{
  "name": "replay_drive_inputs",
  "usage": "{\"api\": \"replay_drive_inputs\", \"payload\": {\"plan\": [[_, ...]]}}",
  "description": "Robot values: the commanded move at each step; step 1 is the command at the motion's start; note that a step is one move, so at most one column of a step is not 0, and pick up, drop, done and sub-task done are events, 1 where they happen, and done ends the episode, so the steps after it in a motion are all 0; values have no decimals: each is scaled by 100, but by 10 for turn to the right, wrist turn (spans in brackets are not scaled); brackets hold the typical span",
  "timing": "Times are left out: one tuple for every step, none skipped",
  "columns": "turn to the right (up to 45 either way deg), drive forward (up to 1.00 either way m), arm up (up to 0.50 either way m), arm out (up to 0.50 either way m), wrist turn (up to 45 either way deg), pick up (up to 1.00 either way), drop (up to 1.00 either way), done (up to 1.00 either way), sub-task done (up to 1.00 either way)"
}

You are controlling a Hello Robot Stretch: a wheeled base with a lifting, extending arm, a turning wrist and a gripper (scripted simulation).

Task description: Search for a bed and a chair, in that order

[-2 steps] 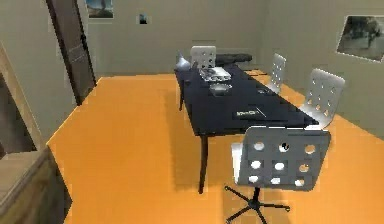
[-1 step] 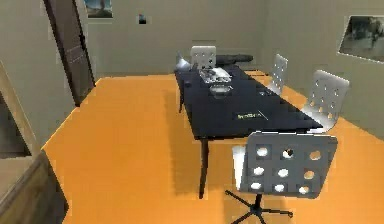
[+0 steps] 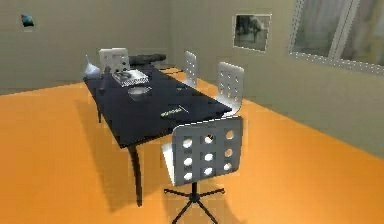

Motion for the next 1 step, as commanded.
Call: {"api": "replay_drive_inputs", "payload": {"plan": [[0,0,0,0,0,0,0,100,0]]}}
